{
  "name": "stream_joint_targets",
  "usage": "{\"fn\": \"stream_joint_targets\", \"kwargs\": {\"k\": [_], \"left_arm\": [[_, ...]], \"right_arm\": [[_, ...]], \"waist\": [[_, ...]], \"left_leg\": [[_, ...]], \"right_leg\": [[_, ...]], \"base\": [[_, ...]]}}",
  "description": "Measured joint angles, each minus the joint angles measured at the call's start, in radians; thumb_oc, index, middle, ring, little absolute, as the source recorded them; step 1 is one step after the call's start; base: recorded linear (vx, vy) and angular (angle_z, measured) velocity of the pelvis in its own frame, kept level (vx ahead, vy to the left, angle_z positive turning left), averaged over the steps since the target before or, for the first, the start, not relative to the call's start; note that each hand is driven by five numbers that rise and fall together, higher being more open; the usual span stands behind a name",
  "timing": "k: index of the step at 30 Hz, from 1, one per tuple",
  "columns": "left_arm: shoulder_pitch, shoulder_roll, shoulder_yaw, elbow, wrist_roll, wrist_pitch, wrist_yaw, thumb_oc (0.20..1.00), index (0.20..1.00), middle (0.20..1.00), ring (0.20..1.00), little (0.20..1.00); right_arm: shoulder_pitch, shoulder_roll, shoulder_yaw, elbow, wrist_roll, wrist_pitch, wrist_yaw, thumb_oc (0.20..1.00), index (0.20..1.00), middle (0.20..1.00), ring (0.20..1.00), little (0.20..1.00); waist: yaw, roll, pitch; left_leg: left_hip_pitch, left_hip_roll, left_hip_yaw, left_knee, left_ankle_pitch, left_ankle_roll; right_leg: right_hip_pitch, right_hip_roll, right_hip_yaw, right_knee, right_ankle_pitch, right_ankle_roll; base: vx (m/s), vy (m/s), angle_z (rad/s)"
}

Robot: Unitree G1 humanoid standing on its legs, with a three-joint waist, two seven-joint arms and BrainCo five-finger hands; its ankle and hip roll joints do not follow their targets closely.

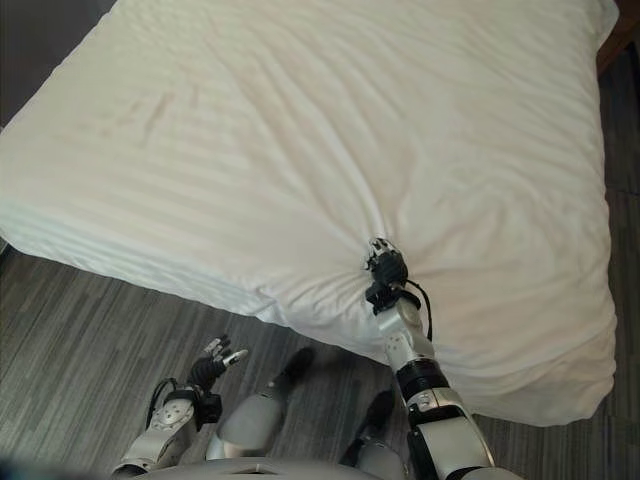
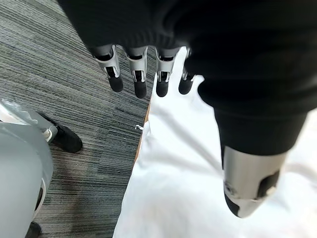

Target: Making the bed.

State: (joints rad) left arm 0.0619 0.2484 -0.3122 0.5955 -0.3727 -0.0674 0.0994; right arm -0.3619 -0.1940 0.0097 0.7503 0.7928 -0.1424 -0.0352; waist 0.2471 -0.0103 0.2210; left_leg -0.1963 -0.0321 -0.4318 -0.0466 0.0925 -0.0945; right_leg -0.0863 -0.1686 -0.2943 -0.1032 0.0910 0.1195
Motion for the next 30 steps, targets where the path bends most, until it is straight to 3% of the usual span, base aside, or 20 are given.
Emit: {"fn": "stream_joint_targets", "kwargs": {"k": [6, 10, 17, 18, 21, 23, 28, 30], "left_arm": [[-0.014, 0.004, -0.037, -0.001, 0.003, 0.004, -0.01, 1.0, 1.0, 1.0, 1.0, 1.0], [-0.009, 0.006, -0.037, 0.004, 0.003, 0.004, -0.005, 1.0, 1.0, 1.0, 1.0, 1.0], [0.002, 0.001, -0.028, 0.016, 0.002, 0.003, 0.02, 1.0, 1.0, 1.0, 1.0, 1.0], [0.003, -0.009, -0.017, 0.018, 0.0, 0.003, 0.025, 1.0, 1.0, 1.0, 1.0, 1.0], [0.008, -0.015, -0.003, 0.001, -0.008, -0.003, 0.03, 1.0, 1.0, 1.0, 1.0, 1.0], [0.048, 0.013, 0.003, -0.157, -0.015, -0.005, 0.023, 1.0, 1.0, 1.0, 1.0, 1.0], [0.181, 0.074, 0.064, -0.436, -0.054, -0.022, -0.031, 1.0, 1.0, 1.0, 1.0, 1.0], [0.199, 0.086, 0.067, -0.449, -0.085, -0.035, -0.042, 1.0, 1.0, 1.0, 1.0, 1.0]], "right_arm": [[0.082, -0.118, -0.096, 0.061, -0.101, 0.002, -0.002, 0.2, 0.2, 0.2, 0.2, 0.2], [0.144, -0.188, -0.158, 0.155, -0.17, 0.001, -0.027, 0.2, 0.2, 0.2, 0.2, 0.2], [0.317, -0.259, -0.202, 0.357, -0.213, 0.085, -0.147, 0.2, 0.2, 0.2, 0.2, 0.2], [0.343, -0.263, -0.201, 0.377, -0.239, 0.096, -0.159, 1.0, 1.0, 1.0, 1.0, 1.0], [0.379, -0.31, -0.124, 0.372, -0.401, 0.116, -0.177, 1.0, 1.0, 1.0, 1.0, 1.0], [0.448, -0.343, -0.106, 0.206, -0.503, 0.126, -0.178, 1.0, 1.0, 1.0, 1.0, 1.0], [0.57, -0.44, -0.129, -0.146, -0.641, 0.079, -0.171, 1.0, 1.0, 1.0, 1.0, 1.0], [0.557, -0.447, -0.126, -0.147, -0.66, 0.069, -0.165, 1.0, 1.0, 1.0, 1.0, 1.0]], "waist": [[-0.054, -0.014, -0.038], [-0.068, -0.011, -0.07], [-0.109, 0.045, -0.082], [-0.113, 0.059, -0.078], [-0.137, 0.079, -0.07], [-0.135, 0.097, -0.058], [-0.137, 0.126, -0.033], [-0.121, 0.147, -0.042]], "left_leg": [[0.003, -0.008, 0.085, -0.004, 0.007, 0.01], [0.006, -0.009, 0.121, -0.007, 0.006, 0.011], [0.011, 0.014, 0.13, -0.033, 0.017, 0.022], [0.018, 0.021, 0.138, -0.04, 0.018, 0.021], [0.03, 0.038, 0.15, -0.045, 0.018, 0.018], [0.041, 0.048, 0.152, -0.046, 0.017, 0.017], [0.064, 0.062, 0.125, -0.051, 0.009, 0.014], [0.076, 0.065, 0.118, -0.046, 0.009, 0.015]], "right_leg": [[-0.016, -0.016, 0.077, -0.003, 0.001, 0.002], [-0.027, -0.021, 0.108, -0.004, 0.01, 0.008], [-0.036, 0.001, 0.111, -0.004, 0.019, 0.008], [-0.036, 0.008, 0.115, -0.004, 0.021, 0.006], [-0.034, 0.022, 0.125, -0.004, 0.023, 0.005], [-0.028, 0.027, 0.127, -0.004, 0.024, 0.004], [0.017, 0.041, 0.096, -0.004, 0.013, -0.009], [0.035, 0.042, 0.078, -0.004, 0.009, -0.012]], "base": [[0.01, -0.024, -0.18], [0.0, -0.019, -0.19], [0.0, -0.031, -0.07], [-0.03, -0.023, -0.22], [-0.04, -0.029, -0.18], [-0.05, -0.029, -0.07], [-0.03, -0.043, 0.14], [-0.05, -0.041, 0.3]]}}
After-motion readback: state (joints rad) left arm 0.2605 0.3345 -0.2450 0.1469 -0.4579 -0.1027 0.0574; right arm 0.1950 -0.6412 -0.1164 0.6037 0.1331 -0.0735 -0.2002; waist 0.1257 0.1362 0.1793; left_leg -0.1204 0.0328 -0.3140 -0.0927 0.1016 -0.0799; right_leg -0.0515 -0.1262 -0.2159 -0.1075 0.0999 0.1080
